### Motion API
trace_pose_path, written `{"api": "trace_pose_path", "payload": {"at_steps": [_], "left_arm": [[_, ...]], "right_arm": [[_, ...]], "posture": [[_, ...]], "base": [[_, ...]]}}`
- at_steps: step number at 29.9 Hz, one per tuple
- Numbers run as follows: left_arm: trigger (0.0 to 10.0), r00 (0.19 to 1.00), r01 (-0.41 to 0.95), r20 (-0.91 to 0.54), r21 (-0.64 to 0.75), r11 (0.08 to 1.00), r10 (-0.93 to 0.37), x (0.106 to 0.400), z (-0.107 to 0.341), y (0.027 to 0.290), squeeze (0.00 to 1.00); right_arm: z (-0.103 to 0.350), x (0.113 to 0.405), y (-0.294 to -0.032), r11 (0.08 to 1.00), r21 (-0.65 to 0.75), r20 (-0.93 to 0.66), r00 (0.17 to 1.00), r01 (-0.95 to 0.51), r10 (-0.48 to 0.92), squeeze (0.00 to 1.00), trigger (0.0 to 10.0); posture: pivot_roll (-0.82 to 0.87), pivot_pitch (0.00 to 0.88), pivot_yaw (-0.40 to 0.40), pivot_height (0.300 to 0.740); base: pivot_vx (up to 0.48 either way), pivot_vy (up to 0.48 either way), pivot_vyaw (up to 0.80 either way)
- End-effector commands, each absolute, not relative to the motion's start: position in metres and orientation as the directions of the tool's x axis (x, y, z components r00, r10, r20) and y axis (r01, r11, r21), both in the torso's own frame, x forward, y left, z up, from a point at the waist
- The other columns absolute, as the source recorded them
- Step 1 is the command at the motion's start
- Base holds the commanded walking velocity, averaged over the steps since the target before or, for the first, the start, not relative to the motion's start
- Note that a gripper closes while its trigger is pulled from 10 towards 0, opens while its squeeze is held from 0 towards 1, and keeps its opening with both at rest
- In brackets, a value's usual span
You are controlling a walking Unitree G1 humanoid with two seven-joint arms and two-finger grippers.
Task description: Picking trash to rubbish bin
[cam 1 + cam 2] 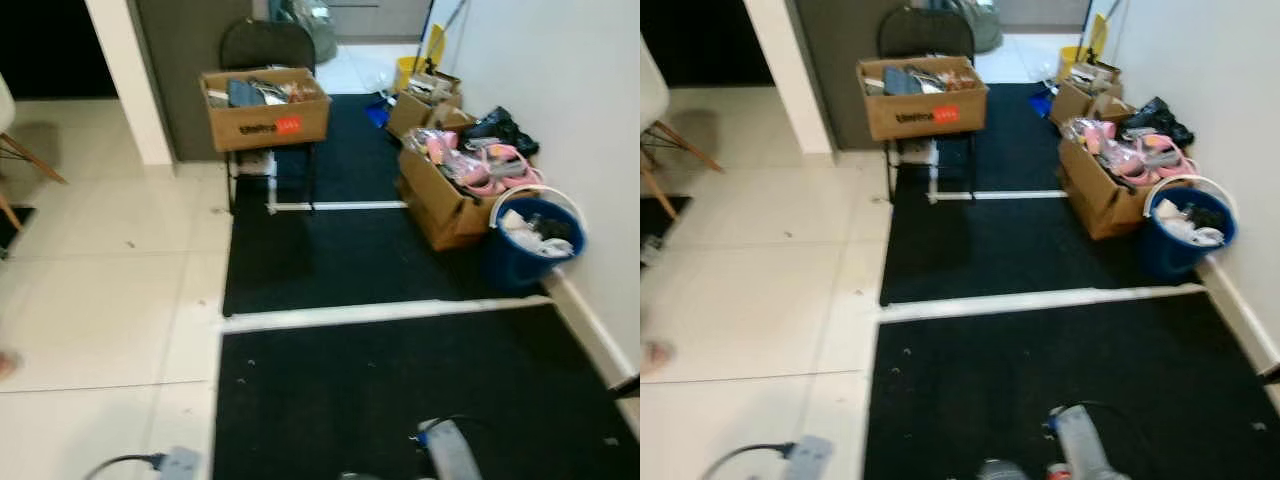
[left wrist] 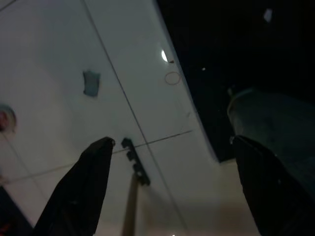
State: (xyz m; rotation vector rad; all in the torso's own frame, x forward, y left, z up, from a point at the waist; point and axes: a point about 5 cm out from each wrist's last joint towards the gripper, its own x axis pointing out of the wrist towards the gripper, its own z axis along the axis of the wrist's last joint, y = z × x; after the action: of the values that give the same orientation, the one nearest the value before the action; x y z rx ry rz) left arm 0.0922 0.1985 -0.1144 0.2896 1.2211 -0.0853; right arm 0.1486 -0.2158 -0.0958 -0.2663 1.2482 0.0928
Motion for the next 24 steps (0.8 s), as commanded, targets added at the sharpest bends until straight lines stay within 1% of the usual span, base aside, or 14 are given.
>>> {"api": "trace_pose_path", "payload": {"at_steps": [1, 8, 24], "left_arm": [[10.0, 0.302, 0.237, -0.952, 0.134, 0.962, 0.058, 0.0826, -0.1180, 0.1887, 0.00], [10.0, 0.302, 0.241, -0.952, 0.137, 0.961, 0.060, 0.0822, -0.1180, 0.1894, 0.00], [10.0, 0.298, 0.246, -0.953, 0.132, 0.960, 0.055, 0.0805, -0.1184, 0.1888, 0.00]], "right_arm": [[-0.0965, 0.1450, -0.2194, 0.966, -0.154, -0.949, 0.305, -0.208, -0.086, 0.00, 10.0], [-0.0974, 0.1428, -0.2191, 0.970, -0.155, -0.948, 0.305, -0.190, -0.092, 0.00, 10.0], [-0.0975, 0.1415, -0.2207, 0.970, -0.157, -0.947, 0.307, -0.186, -0.094, 0.00, 10.0]], "posture": [[0.03, 0.021, -0.015, 0.740], [0.03, 0.026, -0.008, 0.740], [0.03, 0.033, -0.008, 0.740]], "base": [[0.255, 0.000, -0.78], [0.253, 0.000, -0.79], [0.267, 0.000, 0.00]]}}
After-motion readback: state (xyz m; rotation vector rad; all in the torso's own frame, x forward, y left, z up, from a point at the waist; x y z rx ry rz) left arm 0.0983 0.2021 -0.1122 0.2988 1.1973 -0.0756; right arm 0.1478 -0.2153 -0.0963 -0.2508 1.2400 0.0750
